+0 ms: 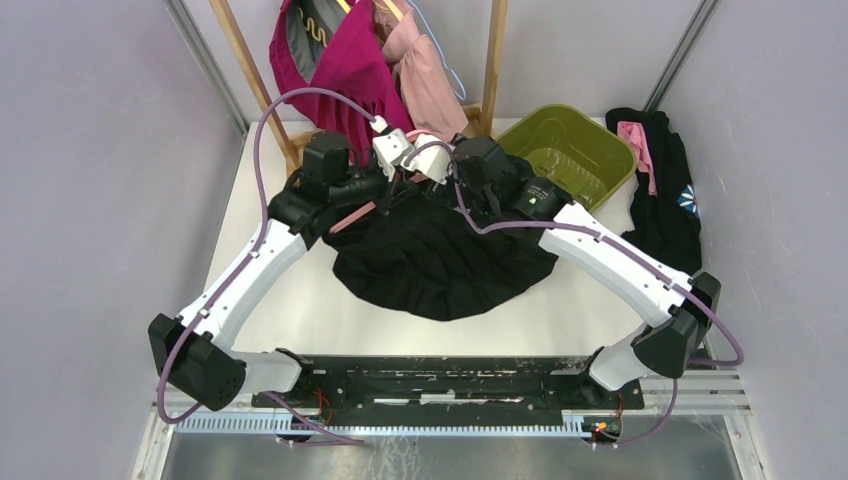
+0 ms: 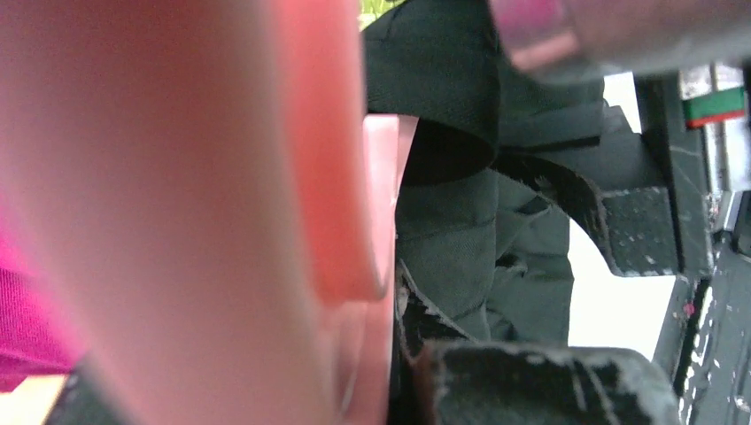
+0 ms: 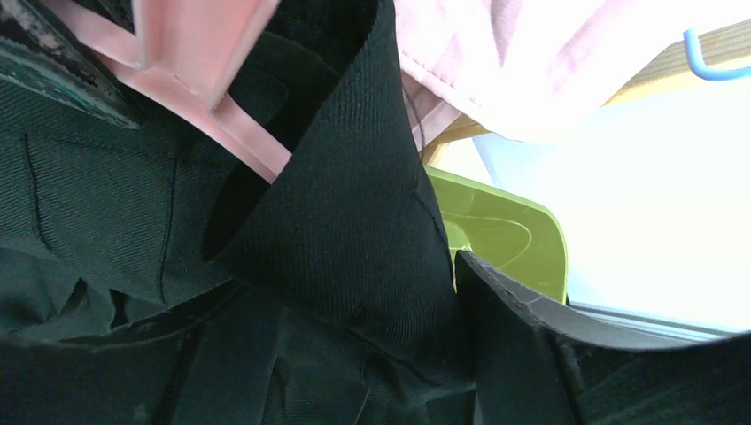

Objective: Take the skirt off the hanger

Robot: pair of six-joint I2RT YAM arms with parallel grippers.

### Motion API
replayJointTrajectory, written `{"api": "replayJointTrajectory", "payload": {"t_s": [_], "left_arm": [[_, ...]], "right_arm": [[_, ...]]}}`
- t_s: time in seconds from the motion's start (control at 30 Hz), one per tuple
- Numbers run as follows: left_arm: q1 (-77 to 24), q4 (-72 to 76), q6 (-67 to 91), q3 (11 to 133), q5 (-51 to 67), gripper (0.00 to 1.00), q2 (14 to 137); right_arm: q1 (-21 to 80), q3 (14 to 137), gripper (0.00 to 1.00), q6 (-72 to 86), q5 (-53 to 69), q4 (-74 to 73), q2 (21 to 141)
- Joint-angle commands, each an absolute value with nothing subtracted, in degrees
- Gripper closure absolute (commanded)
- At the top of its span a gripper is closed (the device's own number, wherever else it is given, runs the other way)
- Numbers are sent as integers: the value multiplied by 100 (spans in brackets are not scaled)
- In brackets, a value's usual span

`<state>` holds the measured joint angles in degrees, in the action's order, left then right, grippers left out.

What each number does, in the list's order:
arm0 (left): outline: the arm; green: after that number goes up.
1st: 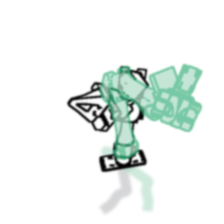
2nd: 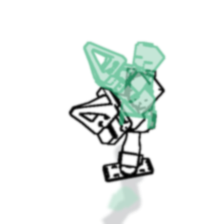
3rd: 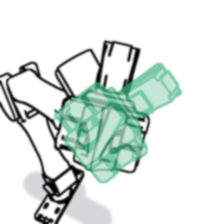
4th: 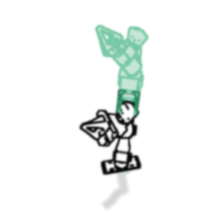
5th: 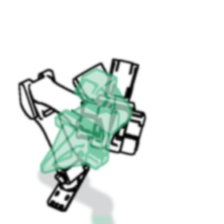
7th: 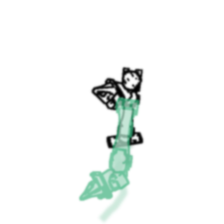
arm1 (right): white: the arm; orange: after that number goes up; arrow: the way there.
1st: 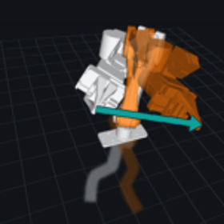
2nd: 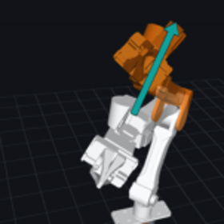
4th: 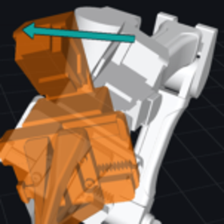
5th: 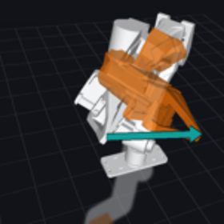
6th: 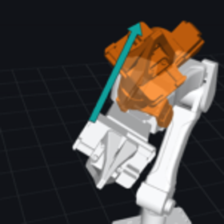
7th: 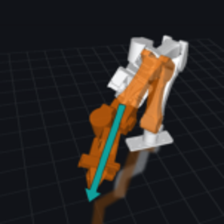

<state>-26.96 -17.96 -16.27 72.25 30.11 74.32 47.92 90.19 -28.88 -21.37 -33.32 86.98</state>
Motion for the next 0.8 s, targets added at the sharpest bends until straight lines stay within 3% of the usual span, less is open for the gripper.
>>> {"api": "replayJointTrajectory", "payload": {"t_s": [0.0,0.07,0.17,0.3,0.77], "left_arm": [[-2680,-997,-1623,7361,2527,97,7349],[-2670,-948,-1609,7317,2516,97,7333],[-2678,-916,-1601,7287,2490,97,7329],[-2675,-955,-1596,7332,2375,97,7375],[-2680,-997,-1562,7360,2447,97,7444]], "right_arm": [[4801,9168,23,-2287,-2314,-2950,8304],[4799,9159,14,-2247,-2287,-2989,8235],[4799,9175,14,-2226,-2119,-3135,8167],[4803,9242,0,-2127,-1800,-3395,8060],[4799,9314,1,-1846,-1310,-2938,7956]]}}
